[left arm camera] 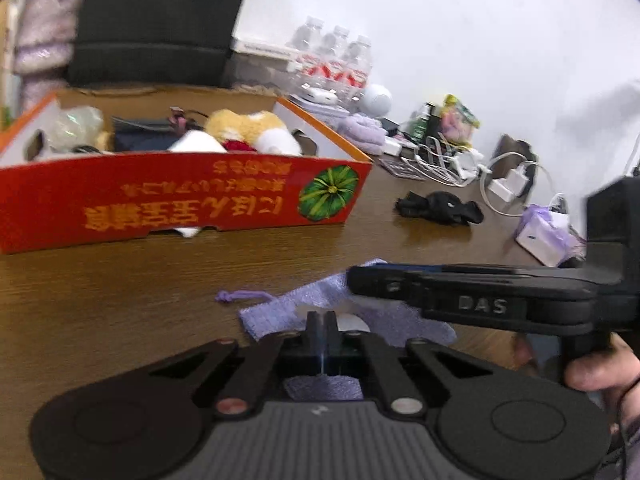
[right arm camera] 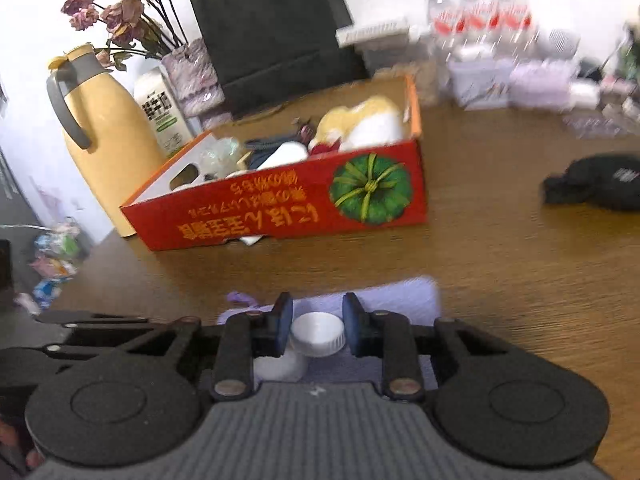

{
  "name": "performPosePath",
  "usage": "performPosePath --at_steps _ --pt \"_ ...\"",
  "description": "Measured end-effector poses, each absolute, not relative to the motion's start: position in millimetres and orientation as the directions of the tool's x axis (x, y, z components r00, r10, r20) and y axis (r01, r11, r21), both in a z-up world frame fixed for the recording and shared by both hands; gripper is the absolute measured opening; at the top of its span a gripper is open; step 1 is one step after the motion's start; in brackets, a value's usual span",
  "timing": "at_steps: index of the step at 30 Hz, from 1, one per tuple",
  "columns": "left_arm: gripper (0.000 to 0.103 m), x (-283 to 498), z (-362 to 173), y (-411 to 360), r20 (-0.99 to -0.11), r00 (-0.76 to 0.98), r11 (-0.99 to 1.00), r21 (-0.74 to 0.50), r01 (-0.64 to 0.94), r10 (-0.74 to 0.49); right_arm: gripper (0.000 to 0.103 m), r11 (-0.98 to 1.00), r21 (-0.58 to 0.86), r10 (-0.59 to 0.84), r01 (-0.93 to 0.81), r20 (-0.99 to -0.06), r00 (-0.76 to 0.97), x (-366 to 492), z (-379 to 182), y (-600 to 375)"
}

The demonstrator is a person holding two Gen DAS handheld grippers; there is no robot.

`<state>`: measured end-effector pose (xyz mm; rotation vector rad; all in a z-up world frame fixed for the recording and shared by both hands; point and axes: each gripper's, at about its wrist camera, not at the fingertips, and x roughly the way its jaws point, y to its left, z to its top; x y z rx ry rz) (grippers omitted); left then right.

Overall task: Organize objects
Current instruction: 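Grasp a white lid with right tool while left tool grasps the cloth edge, then carry the white lid into the box and release it with right tool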

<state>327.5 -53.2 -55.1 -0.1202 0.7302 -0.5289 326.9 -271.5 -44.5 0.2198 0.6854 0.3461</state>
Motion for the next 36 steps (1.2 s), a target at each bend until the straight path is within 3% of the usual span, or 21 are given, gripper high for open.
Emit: performPosePath --at_steps 5,10,14,23,30,36 --pt "0.0 275.7 -26.7 -22.3 -0.515 0.706 0.874 -0.305 0.379 -0.486 0.028 0.937 0.286 0.333 -0.203 -0.544 0.77 288.3 -25.5 -282.0" --pt "0.0 240.0 -9.0 -17.0 -0.507 0.766 0.919 -0.232 0.319 -0.394 0.028 0.945 0.245 0.319 -0.218 -0.53 0.786 246.5 -14.1 -276.3" --pt "0.0 208.7 8.4 -6.0 -0.469 0.796 0.923 -0.237 0.304 -0.383 0.028 0.946 0.222 0.322 -0.237 -0.54 0.778 217.2 -9.5 -269.4" --pt "0.0 178.6 12.8 10.7 -0.482 0.806 0.937 -0.237 0.257 -0.343 0.028 0.95 0.177 0.311 -0.256 -0.523 0.793 174.7 2.0 -267.6" --pt "0.0 205.1 37.4 17.4 -0.445 0.835 0.947 -0.17 0.274 -0.322 0.028 0.947 0.193 0.32 -0.257 -0.48 0.817 185.7 18.7 -275.6" --pt "0.0 281.8 84.4 14.2 -0.383 0.872 0.95 -0.048 0.309 -0.303 0.028 0.945 0.089 0.323 -0.315 -0.411 0.852 247.8 68.5 -270.6"
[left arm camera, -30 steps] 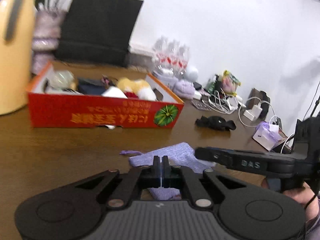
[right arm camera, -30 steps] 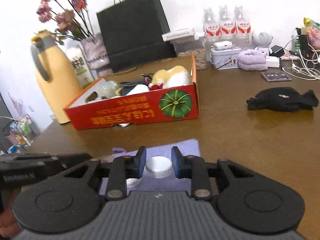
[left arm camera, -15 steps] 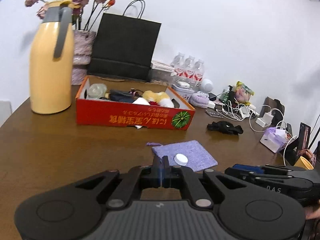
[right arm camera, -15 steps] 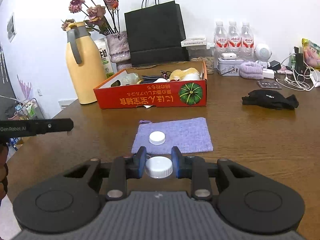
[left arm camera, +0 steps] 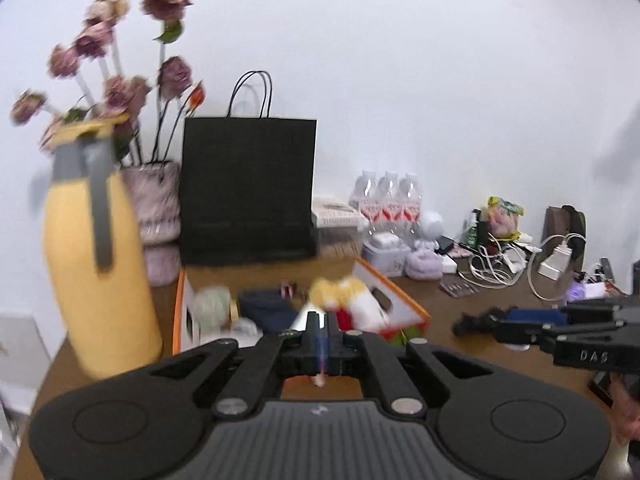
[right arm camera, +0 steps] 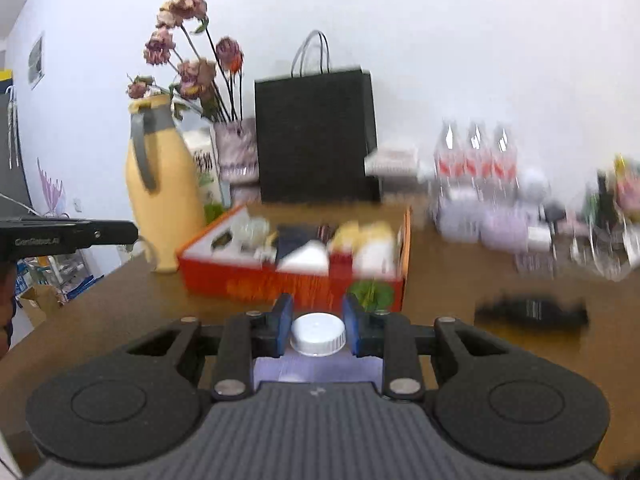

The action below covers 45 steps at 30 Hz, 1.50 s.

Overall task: Organize objects
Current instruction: 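Carry the white lid into the box and release it with right tool, then withdraw both tools back toward the last white lid on the cloth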

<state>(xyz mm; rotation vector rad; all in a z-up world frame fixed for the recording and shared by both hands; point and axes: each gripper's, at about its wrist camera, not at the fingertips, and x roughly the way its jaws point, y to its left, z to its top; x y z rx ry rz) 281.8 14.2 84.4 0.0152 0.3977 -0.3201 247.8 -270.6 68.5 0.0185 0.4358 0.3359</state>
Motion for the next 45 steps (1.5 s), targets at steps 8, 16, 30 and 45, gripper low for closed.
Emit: performPosePath --at_steps 8,16,30,45 --pt "0.0 409.3 69.8 -12.9 -0.526 0.803 0.951 -0.039 0.308 -0.281 0.028 0.927 0.189 0.375 -0.325 -0.536 0.757 397.0 66.0 -263.9" --pt "0.052 468.9 27.5 -16.5 -0.634 0.741 0.969 -0.058 0.241 -0.222 0.049 0.941 0.259 0.337 -0.22 -0.632 0.698 466.8 29.8 -262.3" --pt "0.087 369.5 50.9 -24.0 -0.654 0.719 0.969 -0.103 0.223 -0.235 0.085 0.945 0.163 0.325 -0.284 -0.585 0.743 392.9 55.3 -269.8" --pt "0.092 197.6 26.6 -43.5 -0.647 0.726 0.97 -0.113 0.213 -0.235 0.103 0.95 0.1 0.301 -0.297 -0.55 0.779 181.1 40.8 -305.5"
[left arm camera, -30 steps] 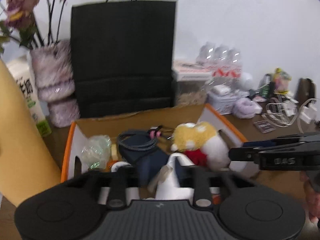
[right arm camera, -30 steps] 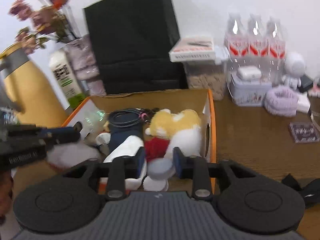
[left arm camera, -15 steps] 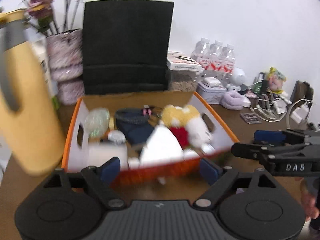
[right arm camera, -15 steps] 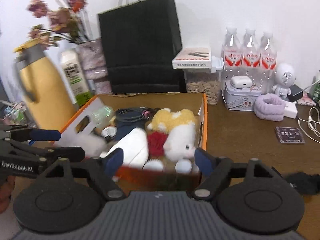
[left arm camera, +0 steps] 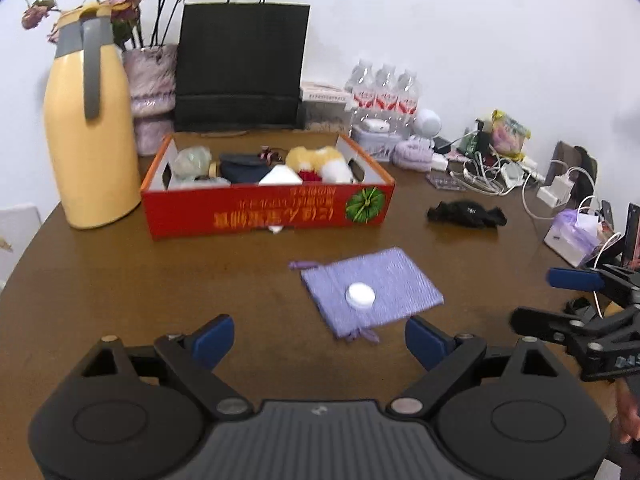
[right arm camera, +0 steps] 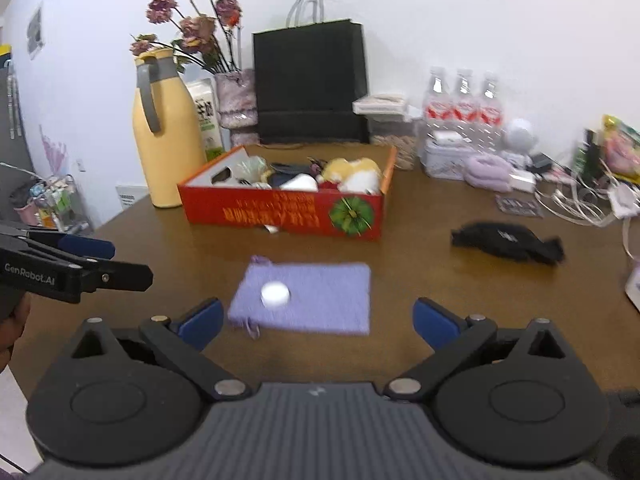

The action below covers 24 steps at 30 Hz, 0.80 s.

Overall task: Organize objects
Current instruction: 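Withdraw both tools back toward the last white lid on the cloth, then grasp the last white lid with left tool while right tool grasps the purple cloth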

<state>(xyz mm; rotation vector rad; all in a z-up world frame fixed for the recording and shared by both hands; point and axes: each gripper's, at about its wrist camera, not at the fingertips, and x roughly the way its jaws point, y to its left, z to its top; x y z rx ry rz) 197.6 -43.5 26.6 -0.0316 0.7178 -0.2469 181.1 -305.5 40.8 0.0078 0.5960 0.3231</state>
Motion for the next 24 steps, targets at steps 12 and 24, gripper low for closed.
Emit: performPosePath --at_steps 12,24 --pt "0.09 205.2 1.7 -64.4 -0.541 0.818 0.977 -0.041 0.209 -0.197 0.103 0.956 0.081 0.277 -0.28 -0.559 0.782 161.3 29.1 -319.3" --pt "0.044 291.1 -47.9 -119.2 -0.598 0.741 0.924 0.004 0.383 -0.305 0.089 0.975 0.032 0.194 -0.22 -0.607 0.771 249.5 -13.0 -300.7"
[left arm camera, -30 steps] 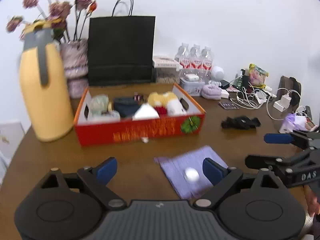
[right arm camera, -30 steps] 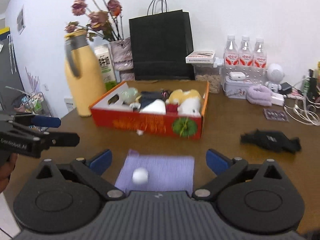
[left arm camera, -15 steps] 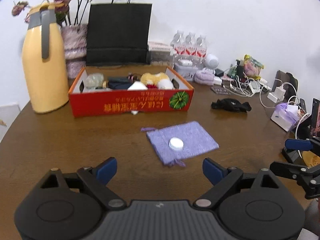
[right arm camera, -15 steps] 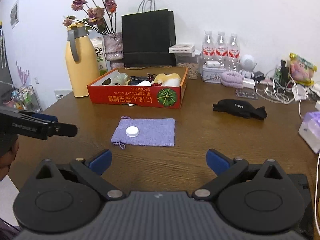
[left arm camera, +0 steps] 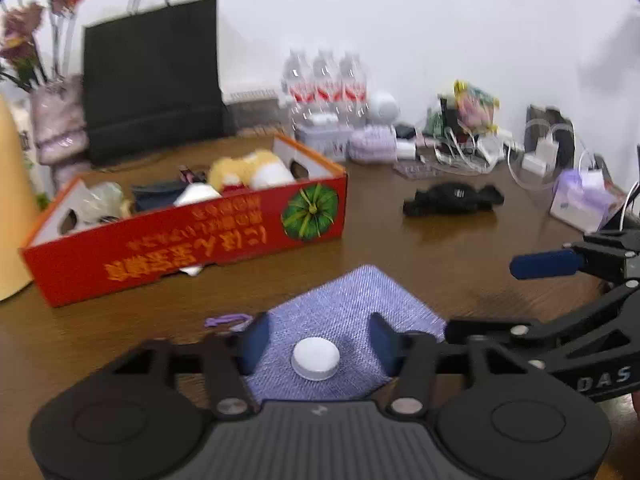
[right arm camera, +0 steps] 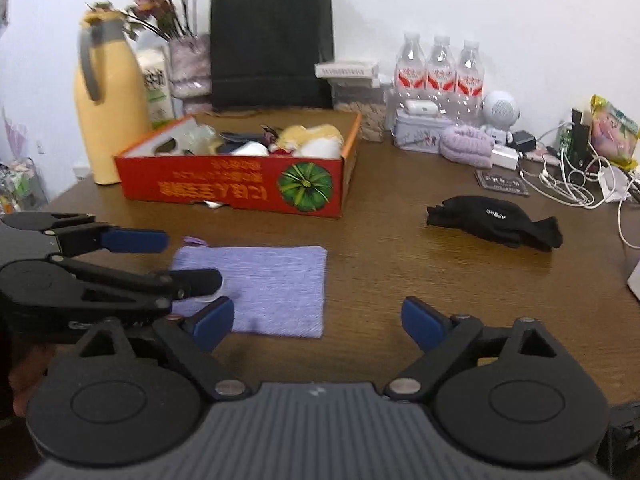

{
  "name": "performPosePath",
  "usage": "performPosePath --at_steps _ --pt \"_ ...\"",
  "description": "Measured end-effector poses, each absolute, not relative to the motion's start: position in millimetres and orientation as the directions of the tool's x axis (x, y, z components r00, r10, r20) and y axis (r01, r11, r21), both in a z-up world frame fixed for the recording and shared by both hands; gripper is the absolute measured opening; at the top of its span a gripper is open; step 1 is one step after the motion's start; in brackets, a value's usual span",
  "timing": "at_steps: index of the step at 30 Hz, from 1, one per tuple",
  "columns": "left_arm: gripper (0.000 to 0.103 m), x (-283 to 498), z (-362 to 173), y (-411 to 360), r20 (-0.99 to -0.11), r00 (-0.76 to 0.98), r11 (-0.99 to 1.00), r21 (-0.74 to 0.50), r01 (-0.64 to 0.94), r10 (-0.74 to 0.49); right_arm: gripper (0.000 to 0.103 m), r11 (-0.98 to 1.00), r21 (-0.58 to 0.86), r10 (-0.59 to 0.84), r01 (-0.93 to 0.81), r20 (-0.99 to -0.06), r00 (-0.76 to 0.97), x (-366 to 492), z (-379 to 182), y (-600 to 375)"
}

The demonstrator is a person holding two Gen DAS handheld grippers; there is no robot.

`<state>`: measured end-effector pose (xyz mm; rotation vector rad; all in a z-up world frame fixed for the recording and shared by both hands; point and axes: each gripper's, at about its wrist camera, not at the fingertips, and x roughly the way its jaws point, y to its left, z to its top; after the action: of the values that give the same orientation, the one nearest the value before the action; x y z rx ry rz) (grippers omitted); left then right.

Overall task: Organize objects
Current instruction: 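Grasp the last white lid with left tool while right tool grasps the purple cloth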

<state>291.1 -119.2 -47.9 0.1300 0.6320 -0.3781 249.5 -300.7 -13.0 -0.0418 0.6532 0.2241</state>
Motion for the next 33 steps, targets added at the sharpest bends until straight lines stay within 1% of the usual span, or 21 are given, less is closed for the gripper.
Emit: performPosePath --at_steps 1,2,3,4,6,7,11,13,15,16,17,20,23,26,30,33 --pt "0.036 296.5 -52.2 -118.5 -0.619 0.724 0.923 -0.003 0.386 -0.305 0.088 0.978 0.024 0.179 -0.209 -0.615 0.768 255.7 -17.7 -298.6" --pt "0.026 300.7 -57.7 -117.2 -0.64 0.703 0.92 -0.014 0.391 -0.309 0.086 0.979 0.022 0.173 -0.203 -0.622 0.764 260.2 -21.4 -297.1" --pt "0.027 302.0 -61.3 -114.2 -0.647 0.692 0.916 -0.024 0.401 -0.32 0.085 0.979 0.026 0.174 -0.202 -0.625 0.761 263.0 -24.2 -295.6" --pt "0.027 299.4 -62.6 -111.8 -0.632 0.702 0.913 -0.022 0.407 -0.328 0.085 0.978 0.036 0.184 -0.207 -0.627 0.757 267.9 -27.9 -294.3" --pt "0.026 296.1 -63.6 -106.2 -0.627 0.709 0.915 -0.014 0.404 -0.323 0.077 0.977 0.041 0.186 -0.208 -0.631 0.753 276.3 -32.9 -288.7" --pt "0.026 294.9 -62.3 -102.4 -0.628 0.713 0.921 -0.015 0.39 -0.312 0.076 0.977 0.037 0.185 -0.209 -0.633 0.752 281.3 -35.3 -285.8" --pt "0.026 275.8 -40.7 -71.3 -0.568 0.766 0.944 -0.067 0.322 -0.301 0.073 0.971 0.031 0.197 -0.238 -0.669 0.717 298.5 -46.1 -268.2" --pt "0.026 264.5 -29.6 -52.1 -0.544 0.788 0.954 -0.092 0.285 -0.288 0.063 0.963 0.026 0.218 -0.268 -0.656 0.722 296.5 -47.4 -258.8" --pt "0.027 252.8 -20.6 -34.1 -0.53 0.807 0.964 -0.106 0.242 -0.261 0.038 0.955 0.031 0.246 -0.296 -0.646 0.723 293.9 -46.8 -251.3" --pt "0.027 248.0 -17.8 -26.6 -0.532 0.809 0.968 -0.11 0.225 -0.248 0.027 0.952 0.034 0.252 -0.303 -0.646 0.721 292.7 -45.8 -247.9" --pt "0.027 244.0 -15.6 -20.2 -0.538 0.809 0.971 -0.113 0.209 -0.237 0.008 0.948 0.054 0.272 -0.313 -0.647 0.712 290.7 -44.7 -244.9" --pt "0.027 226.6 -13.3 -3.4 -0.546 0.813 0.979 -0.112 0.169 -0.203 0.006 0.935 0.141 0.338 -0.325 -0.635 0.695 274.8 -44.4 -238.2" --pt "0.027 205.2 -12.8 13.6 -0.56 0.807 0.982 -0.127 0.14 -0.188 0.006 0.941 0.139 0.326 -0.309 -0.624 0.711 232.1 -40.1 -228.3" --pt "0.027 183.6 -15.7 25.1 -0.57 0.795 0.977 -0.144 0.154 -0.21 0.006 0.936 0.18 0.349 -0.304 -0.6 0.72 176.9 -30.0 -227.3" --pt "0.027 170.3 -20.4 20.9 -0.579 0.776 0.968 -0.147 0.206 -0.252 0.006 0.93 0.245 0.367 -0.275 -0.576 0.73 134.5 -15.8 -240.5" --pt "0.027 162.1 -14.2 14.6 -0.55 0.783 0.956 -0.146 0.252 -0.291 0.006 0.941 0.237 0.333 -0.241 -0.531 0.779 117.5 2.7 -244.2"
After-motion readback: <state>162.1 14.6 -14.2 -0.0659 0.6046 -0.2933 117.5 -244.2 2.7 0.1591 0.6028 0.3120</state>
